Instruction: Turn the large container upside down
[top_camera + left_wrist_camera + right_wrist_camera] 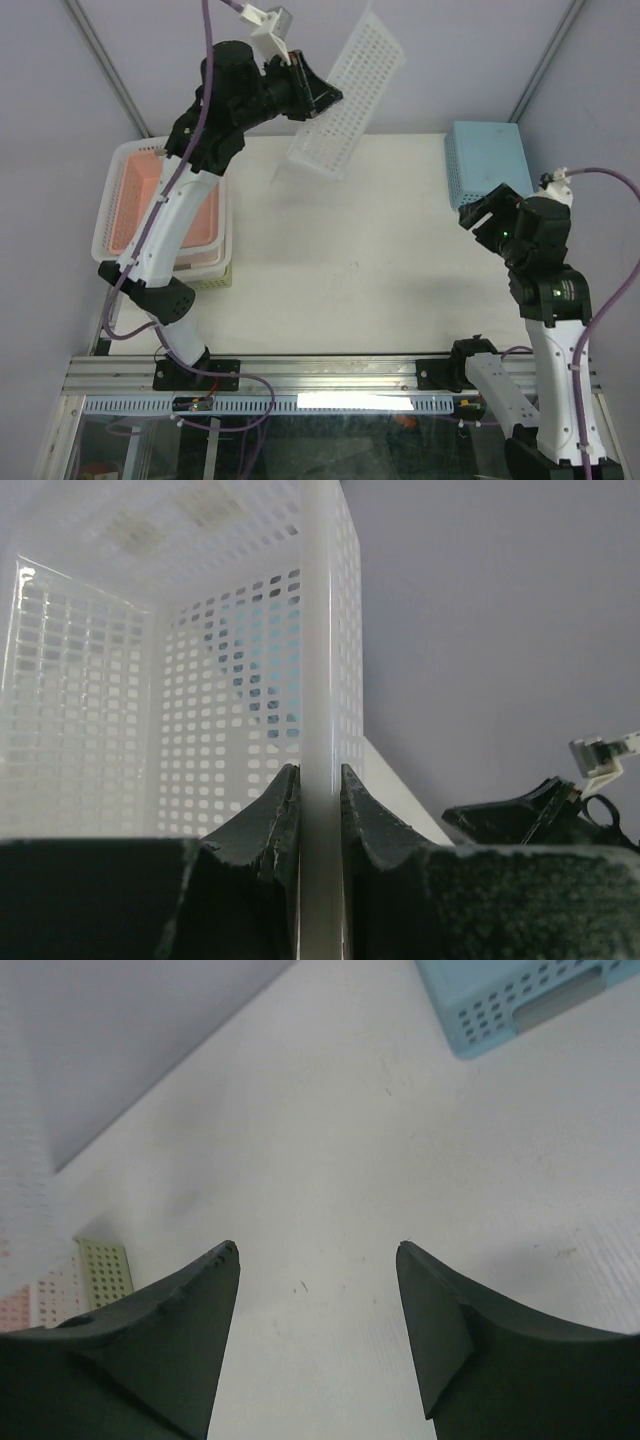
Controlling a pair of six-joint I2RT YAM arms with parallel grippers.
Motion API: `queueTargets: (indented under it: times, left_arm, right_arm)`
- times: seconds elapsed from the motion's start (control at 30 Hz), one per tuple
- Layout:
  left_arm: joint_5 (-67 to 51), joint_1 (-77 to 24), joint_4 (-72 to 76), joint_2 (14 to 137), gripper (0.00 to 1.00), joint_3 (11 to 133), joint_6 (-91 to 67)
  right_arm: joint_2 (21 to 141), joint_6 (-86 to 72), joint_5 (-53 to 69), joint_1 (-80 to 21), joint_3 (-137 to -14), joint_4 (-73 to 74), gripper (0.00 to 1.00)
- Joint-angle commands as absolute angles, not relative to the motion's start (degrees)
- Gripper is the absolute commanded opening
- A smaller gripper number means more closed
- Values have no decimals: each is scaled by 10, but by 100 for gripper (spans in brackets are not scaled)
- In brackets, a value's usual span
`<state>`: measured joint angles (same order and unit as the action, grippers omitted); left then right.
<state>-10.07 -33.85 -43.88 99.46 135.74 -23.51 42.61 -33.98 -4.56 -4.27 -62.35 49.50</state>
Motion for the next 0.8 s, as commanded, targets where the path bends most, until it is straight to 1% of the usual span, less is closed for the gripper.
queueTargets:
  times: [0.0,0.17,0.3,0.37,0.57,0.67,0.77]
  left_arm:
    - [-260,-349,-238,1014,0,1271,-369]
    - [-328,-353,-34,1003,0,1094,-510]
    - [-418,-361,75,1046,0,1044,-632]
    - [-430,-369,145,1054,0,1004,-689]
    - [-427,-382,458,1099,0,864,-944]
    - [-419,-389,522,1123,0,837,-995]
    - [-418,-391,524,1135,0,827,-999]
  right_arm:
    - [391,-310,-137,-46,-727,535,68]
    - [331,-312,-214,-45,-727,543,67]
    - [314,-312,-240,-45,-728,545,67]
    - [317,-313,-238,-46,-728,549,67]
    - [332,-320,-225,-46,-726,552,66]
    - [329,-320,-227,-45,-727,554,66]
    - [326,-321,-230,-46,-726,559,66]
